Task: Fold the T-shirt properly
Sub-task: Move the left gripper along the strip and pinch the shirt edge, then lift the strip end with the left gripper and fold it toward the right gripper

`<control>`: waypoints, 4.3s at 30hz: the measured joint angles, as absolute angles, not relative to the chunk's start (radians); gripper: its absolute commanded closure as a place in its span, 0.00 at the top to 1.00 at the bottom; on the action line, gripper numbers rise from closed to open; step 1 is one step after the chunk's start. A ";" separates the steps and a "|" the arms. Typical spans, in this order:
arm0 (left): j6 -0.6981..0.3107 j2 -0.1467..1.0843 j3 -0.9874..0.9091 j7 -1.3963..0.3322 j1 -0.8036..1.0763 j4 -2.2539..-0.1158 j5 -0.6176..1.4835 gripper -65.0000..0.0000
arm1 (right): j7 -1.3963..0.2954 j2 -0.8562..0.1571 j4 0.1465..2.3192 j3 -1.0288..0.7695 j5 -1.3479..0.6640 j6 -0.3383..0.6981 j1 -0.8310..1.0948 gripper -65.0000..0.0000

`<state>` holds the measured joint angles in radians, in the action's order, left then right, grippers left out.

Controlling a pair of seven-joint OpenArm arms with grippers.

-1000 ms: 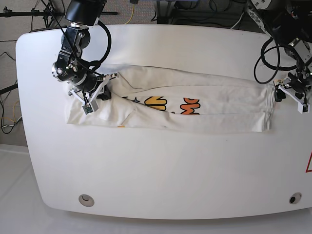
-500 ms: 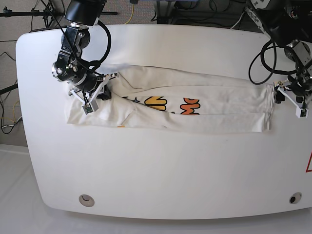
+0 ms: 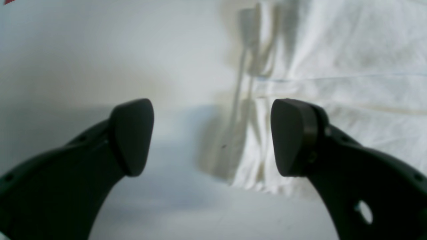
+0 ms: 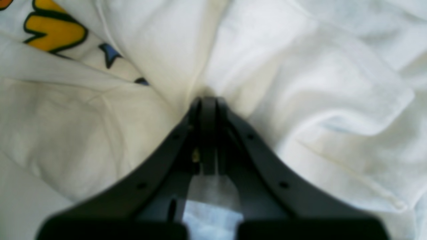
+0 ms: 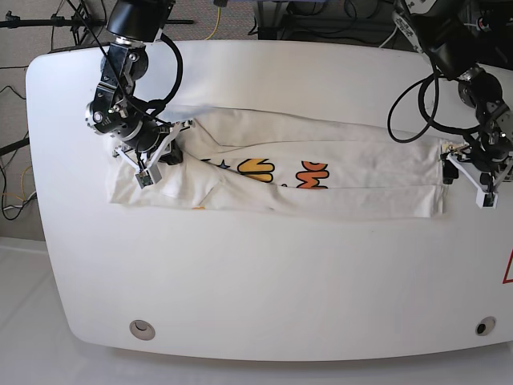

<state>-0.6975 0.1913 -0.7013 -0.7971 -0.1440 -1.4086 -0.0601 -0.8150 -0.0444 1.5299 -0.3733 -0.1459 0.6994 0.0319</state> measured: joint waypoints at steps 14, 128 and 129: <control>-0.697 0.192 -0.692 -0.795 -0.203 -1.254 -0.059 0.80 | -0.815 -0.053 1.530 -0.373 -0.146 0.700 0.032 0.00; -0.696 -0.117 0.068 -0.936 -0.060 -1.637 0.155 0.10 | -0.822 -0.061 1.530 -0.373 -0.153 0.700 0.031 0.00; -0.697 -0.120 0.086 -0.931 -0.057 -1.637 0.156 0.10 | -0.822 -0.061 1.530 -0.373 -0.153 0.700 0.031 0.00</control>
<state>-0.6971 -0.1204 0.0856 -0.9310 -0.0566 -1.6371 0.1558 -0.8219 -0.0608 1.5295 -0.3729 -0.1532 0.6998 0.0315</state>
